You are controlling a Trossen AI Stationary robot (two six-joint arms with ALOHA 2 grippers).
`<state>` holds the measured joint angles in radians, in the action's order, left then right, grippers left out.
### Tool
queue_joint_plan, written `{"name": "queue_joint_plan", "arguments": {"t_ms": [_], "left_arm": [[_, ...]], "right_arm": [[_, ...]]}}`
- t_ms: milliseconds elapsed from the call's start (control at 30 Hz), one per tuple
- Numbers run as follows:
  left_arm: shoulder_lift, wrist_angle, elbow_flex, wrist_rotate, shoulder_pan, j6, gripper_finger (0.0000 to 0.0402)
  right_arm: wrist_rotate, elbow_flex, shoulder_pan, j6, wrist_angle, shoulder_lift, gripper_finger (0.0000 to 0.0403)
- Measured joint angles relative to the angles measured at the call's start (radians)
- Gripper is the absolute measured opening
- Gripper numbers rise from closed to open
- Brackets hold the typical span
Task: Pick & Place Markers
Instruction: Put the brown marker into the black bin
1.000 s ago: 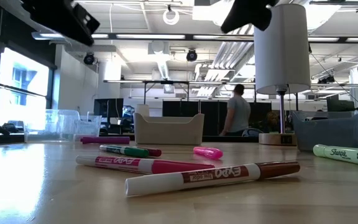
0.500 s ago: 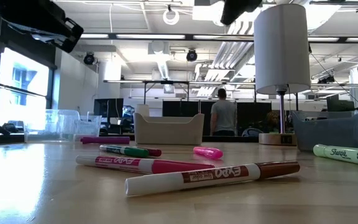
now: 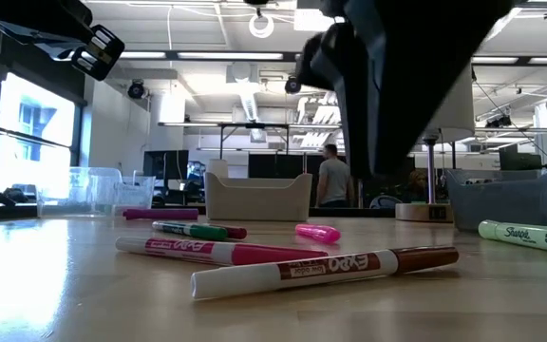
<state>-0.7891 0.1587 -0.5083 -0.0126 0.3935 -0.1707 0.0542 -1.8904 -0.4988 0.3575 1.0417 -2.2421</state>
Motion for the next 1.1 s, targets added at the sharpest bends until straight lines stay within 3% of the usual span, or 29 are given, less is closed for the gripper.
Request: {"name": "queue_joint_plan", "arguments": {"t_ms": [167, 333, 533, 733, 1100], "left_arm": [[0.000, 0.000, 0.000, 0.004, 0.000, 0.000, 0.0000], [0.000, 0.002, 0.000, 0.004, 0.000, 0.000, 0.0000], [0.000, 0.025, 0.000, 0.004, 0.000, -0.002, 0.0000], [-0.001, 0.031, 0.000, 0.006, 0.000, -0.018, 0.0000], [-0.001, 0.030, 0.000, 0.006, 0.000, -0.016, 0.0000]], "right_arm": [[0.003, 0.067, -0.001, -0.002, -0.047, -0.001, 0.0130], [-0.004, 0.139, -0.001, 0.003, -0.162, -0.002, 0.0124], [0.005, 0.214, -0.009, 0.005, -0.256, 0.004, 0.0096], [-0.022, 0.247, -0.016, 0.043, -0.301, 0.007, 0.0022], [-0.014, 0.255, -0.030, 0.076, -0.299, 0.083, 0.0020]]}}
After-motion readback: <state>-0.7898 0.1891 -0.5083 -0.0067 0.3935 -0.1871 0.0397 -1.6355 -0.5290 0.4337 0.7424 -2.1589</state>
